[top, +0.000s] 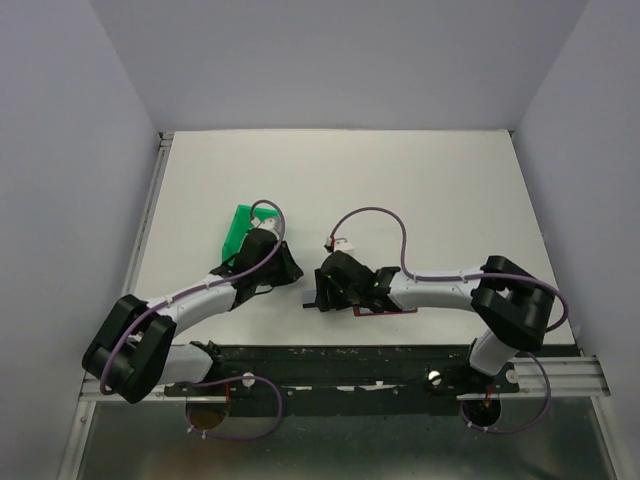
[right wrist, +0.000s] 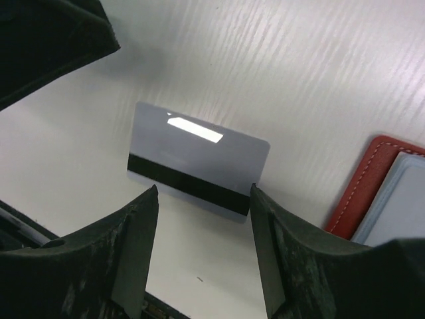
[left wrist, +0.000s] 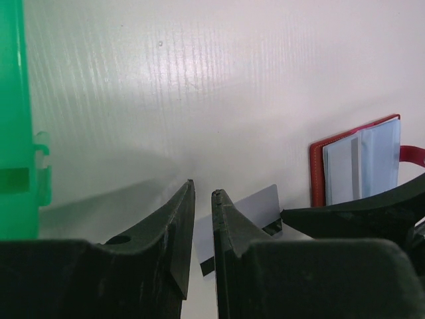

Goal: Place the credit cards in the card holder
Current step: Move the credit card to the corner of the board.

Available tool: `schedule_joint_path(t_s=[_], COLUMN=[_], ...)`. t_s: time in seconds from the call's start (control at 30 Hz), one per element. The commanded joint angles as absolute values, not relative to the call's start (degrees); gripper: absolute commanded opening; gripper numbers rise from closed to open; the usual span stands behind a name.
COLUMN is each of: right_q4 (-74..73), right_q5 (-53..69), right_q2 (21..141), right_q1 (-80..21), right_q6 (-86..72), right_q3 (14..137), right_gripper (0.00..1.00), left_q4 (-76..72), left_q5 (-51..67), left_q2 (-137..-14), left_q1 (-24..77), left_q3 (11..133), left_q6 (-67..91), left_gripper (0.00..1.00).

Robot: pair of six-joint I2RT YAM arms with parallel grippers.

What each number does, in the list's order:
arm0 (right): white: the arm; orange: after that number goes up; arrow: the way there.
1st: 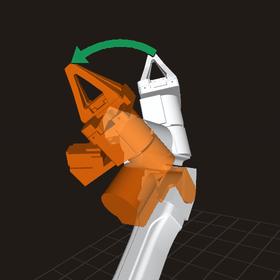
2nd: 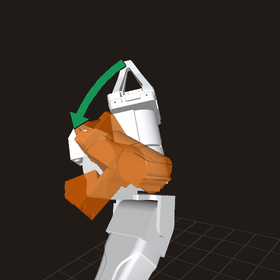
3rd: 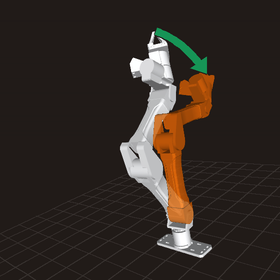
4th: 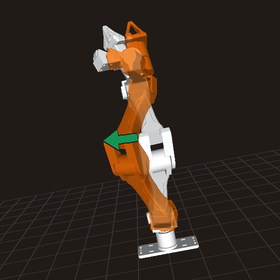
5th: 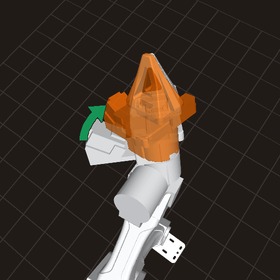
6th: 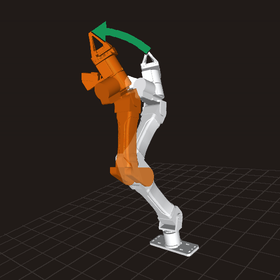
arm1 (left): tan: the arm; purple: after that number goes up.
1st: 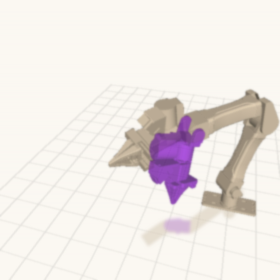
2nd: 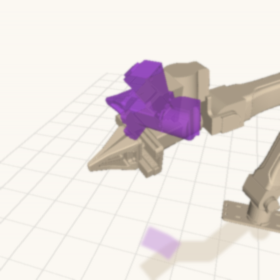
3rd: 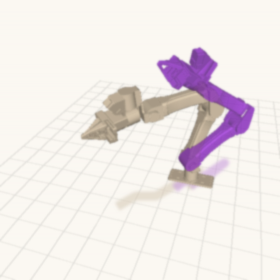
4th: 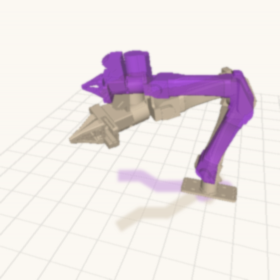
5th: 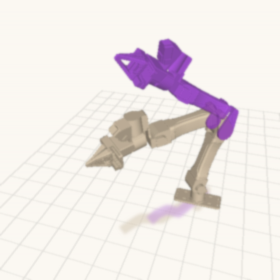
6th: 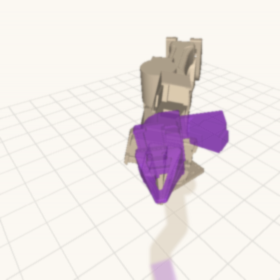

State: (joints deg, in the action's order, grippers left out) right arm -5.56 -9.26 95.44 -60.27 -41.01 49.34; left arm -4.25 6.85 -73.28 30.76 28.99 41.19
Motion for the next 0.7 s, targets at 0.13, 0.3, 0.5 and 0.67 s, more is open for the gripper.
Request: schedule_joint_path(t_s=[0.13,0.3,0.5,0.67], right_q4=[-9.05,-8.18,-7.82,-7.47], right_q5=[-6.15,-6.68,-6.59,-6.42], right_q2=[95.45,93.52,92.29,91.14], right_q1=[-62.67,-62.67,-62.58,-62.67], right_q6=[-43.15,-44.56,-45.18,-45.62], right_q3=[44.39,42.1,40.78,39.64], right_gripper=[0.66,0.66,0.66,0.66], left_q4=[-9.58,-10.63,-10.2,-10.55], left_q5=[8.96,8.0,7.3,6.94], left_q2=[-72.68,-76.63,-82.26,-82.79], left_q1=[31.02,32.6,35.42,37.0], left_q3=[25.05,26.62,29.62,28.39], left_q6=[42.8,42.36,42.45,43.24], left_gripper=[0.29,0.29,0.29,0.29])
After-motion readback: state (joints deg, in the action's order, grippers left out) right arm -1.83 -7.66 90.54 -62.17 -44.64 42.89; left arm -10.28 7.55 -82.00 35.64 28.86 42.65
